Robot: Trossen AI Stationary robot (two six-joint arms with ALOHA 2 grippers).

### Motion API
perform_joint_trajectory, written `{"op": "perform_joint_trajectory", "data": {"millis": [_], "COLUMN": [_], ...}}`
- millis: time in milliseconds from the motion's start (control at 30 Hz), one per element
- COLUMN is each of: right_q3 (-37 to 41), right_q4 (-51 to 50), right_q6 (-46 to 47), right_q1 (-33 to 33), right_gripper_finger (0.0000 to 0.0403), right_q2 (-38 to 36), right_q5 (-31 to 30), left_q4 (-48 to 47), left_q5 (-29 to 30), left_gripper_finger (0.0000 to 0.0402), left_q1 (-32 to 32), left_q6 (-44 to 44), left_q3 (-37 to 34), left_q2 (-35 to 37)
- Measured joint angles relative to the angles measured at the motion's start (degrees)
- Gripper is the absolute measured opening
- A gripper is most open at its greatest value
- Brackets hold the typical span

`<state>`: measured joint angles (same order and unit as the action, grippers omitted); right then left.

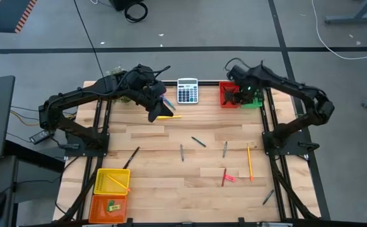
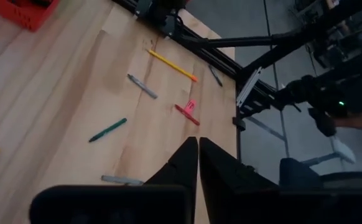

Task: Sort crayons/erasers/pens/pencils in bins
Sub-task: Put the right gray crayon into the green bin

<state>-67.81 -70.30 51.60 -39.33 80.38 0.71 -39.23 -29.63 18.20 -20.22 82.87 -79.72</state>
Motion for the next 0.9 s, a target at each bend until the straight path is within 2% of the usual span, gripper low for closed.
{"op": "perform_joint_trajectory", "data": {"millis": [267,433,667,833,900], "right_q3": [0.0,0.0,0.1,0.1,0.7], "right_q4": [-0.2,-0.2,3.9,6.7,7.7], "right_q6": [23.5,35.6,43.0,43.8,43.8], "right_q1": [20.6,30.1,36.1,38.0,38.3], "right_gripper_finger": [0.0097,0.0097,0.0097,0.0097,0.0097], "right_q2": [2.7,4.7,9.2,13.6,14.3], "right_q5": [0.7,2.2,4.0,5.6,5.8], "left_q4": [0.0,0.0,0.0,3.3,4.5], "left_q5": [-1.7,-3.4,-7.8,-8.6,-8.5], "left_gripper_finger": [0.0027,0.0027,0.0012,0.0012,0.0013], "left_q1": [0.0,0.0,0.0,0.1,0.5], "left_q6": [6.3,9.1,11.0,10.2,10.2], "left_q3": [0.0,0.0,0.0,0.1,2.1], "left_q2": [0.0,0.0,0.1,3.3,5.1]}}
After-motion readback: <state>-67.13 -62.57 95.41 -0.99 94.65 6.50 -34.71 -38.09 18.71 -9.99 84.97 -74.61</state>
